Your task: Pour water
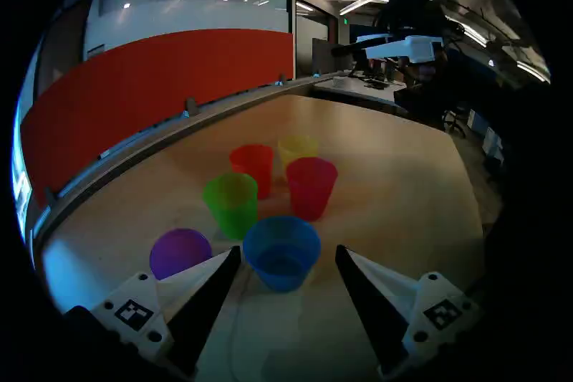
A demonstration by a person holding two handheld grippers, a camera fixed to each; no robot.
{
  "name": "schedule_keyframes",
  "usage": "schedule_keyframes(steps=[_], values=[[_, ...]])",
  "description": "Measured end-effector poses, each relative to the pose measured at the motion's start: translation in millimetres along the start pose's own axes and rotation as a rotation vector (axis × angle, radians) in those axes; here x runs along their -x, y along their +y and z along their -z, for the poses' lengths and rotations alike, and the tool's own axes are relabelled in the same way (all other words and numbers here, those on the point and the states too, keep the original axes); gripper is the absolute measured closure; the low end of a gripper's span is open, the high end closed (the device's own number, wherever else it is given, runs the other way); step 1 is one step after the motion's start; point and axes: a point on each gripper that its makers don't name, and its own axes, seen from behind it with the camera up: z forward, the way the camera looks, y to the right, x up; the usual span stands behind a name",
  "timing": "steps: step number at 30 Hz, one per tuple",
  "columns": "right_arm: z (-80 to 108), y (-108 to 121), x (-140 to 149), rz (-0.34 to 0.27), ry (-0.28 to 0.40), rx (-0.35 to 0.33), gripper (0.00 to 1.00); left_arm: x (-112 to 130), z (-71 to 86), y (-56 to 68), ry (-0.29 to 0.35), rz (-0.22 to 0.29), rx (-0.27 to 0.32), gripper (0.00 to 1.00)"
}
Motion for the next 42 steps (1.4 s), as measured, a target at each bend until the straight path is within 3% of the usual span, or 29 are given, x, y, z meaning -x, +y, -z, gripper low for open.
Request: schedule_keyframes(steps=[20, 39, 42], values=[[-11.8, 12.4, 8.6, -0.006, -0.019, 0.004, 0.01, 16.4, -33.5, -10.8, -0.050, -0.017, -0.020, 0.01], [-14.3, 16.1, 11.4, -0.006, -0.022, 0.007, 0.01, 18.6, -52.9, -6.6, -0.050, -0.014, -0.002, 0.02], [-14.6, 16.2, 11.7, -0.006, -0.023, 0.007, 0.01, 20.0, -54.0, -6.2, -0.051, -0.017, -0.004, 0.05]])
